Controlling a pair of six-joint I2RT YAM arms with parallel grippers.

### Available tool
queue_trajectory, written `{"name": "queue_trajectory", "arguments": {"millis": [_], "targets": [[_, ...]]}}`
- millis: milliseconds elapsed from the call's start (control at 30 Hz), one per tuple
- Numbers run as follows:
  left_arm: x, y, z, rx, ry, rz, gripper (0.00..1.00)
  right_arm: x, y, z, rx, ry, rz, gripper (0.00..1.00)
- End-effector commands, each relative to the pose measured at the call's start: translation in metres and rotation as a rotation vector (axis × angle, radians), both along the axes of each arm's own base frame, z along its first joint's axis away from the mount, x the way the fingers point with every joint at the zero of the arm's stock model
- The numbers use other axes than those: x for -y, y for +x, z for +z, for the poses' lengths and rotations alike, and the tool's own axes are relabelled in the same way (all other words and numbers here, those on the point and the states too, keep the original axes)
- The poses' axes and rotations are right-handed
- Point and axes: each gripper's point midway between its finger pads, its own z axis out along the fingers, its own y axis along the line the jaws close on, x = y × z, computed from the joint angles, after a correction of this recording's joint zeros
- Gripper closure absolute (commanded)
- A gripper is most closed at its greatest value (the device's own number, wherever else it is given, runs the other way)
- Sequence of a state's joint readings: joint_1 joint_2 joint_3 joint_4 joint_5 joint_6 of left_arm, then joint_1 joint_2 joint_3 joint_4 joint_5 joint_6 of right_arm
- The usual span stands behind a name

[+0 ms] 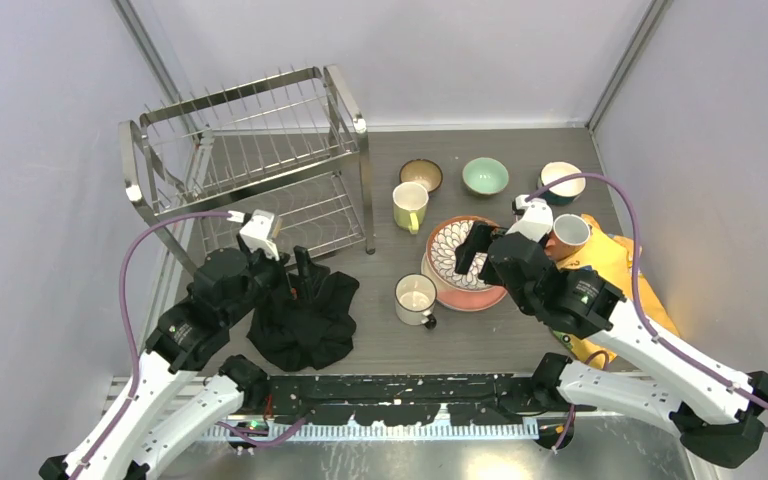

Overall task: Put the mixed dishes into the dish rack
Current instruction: Pick up the plate at the center of the board.

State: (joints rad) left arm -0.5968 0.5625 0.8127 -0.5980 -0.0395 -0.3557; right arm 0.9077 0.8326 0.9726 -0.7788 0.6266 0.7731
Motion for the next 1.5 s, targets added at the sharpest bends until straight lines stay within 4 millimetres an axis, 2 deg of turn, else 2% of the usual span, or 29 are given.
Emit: {"name": "queue_trajectory", "arguments": {"millis": [0,233,367,500,600,667,767,833,933,1033,1267,1467], "targets": [[-0.003,0.001,0.005,0.029,0.004,0.008,0.0,0.0,0.006,0.013,0.022,0.025,-0.035,0.0],[-0.005,0.0,0.004,0.027,0.008,0.012,0.0,-0.01,0.008,0.004,-0.011,0.025,-0.027,0.0],[-0.006,-0.003,0.004,0.028,0.004,0.005,0.01,-0.035,0.006,-0.006,-0.07,0.025,0.074,0.01],[-0.006,-0.006,0.004,0.032,-0.001,-0.002,0.01,-0.062,0.009,-0.024,-0.142,-0.001,0.154,0.13],[-0.006,-0.009,0.004,0.042,-0.008,-0.011,0.02,-0.08,0.012,-0.037,-0.182,-0.024,0.21,0.28],[-0.007,-0.01,0.007,0.054,-0.017,-0.015,0.01,-0.086,0.015,-0.043,-0.193,-0.044,0.231,0.38],[-0.008,-0.012,0.009,0.068,-0.026,-0.015,0.02,-0.089,0.021,-0.052,-0.199,-0.094,0.24,0.43],[-0.008,-0.013,0.01,0.076,-0.031,-0.019,0.02,-0.082,0.03,-0.056,-0.187,-0.161,0.205,0.46],[-0.008,-0.014,0.012,0.087,-0.035,-0.02,0.02,-0.06,0.046,-0.064,-0.182,-0.279,0.103,0.47],[-0.009,-0.015,0.012,0.089,-0.036,-0.018,0.02,-0.036,0.053,-0.071,-0.207,-0.31,-0.021,0.48],[-0.009,-0.014,0.012,0.089,-0.033,-0.02,0.02,0.026,0.064,-0.091,-0.307,-0.025,-0.307,0.44],[-0.007,-0.015,0.011,0.082,-0.032,-0.032,0.02,0.068,0.063,-0.09,-0.279,0.091,-0.469,0.44]]}}
